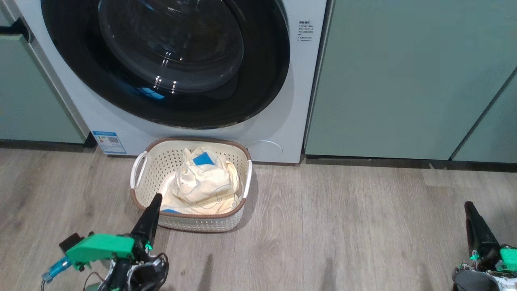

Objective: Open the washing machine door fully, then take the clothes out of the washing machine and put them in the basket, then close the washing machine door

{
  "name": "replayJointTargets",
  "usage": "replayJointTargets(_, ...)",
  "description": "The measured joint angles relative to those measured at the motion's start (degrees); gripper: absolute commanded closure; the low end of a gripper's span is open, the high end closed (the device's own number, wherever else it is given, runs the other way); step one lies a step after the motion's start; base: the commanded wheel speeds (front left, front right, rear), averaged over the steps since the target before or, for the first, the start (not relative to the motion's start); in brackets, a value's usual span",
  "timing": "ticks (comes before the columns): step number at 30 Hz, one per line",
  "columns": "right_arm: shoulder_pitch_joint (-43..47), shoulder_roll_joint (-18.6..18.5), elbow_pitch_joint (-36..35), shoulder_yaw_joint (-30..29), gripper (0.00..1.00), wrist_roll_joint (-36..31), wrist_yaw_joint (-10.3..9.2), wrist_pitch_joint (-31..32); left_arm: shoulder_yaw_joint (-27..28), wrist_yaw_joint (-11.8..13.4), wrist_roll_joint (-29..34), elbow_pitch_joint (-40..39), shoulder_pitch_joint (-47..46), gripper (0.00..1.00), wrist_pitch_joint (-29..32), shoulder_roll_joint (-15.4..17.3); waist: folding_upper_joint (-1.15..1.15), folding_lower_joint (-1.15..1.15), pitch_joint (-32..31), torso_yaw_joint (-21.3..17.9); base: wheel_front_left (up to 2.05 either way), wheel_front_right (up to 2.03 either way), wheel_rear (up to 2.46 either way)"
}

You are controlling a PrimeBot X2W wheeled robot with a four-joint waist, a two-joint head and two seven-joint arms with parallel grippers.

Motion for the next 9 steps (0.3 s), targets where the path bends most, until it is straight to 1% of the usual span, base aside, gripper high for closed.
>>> replayJointTargets(9,0.0,0.0,0.0,0.0,1.00,0.0,0.00,0.0,0.0,0.0,0.0,0.0,0.0,1.00,0.0,0.0,0.00,0.00,0.0,0.0,0.00,0.00,0.00)
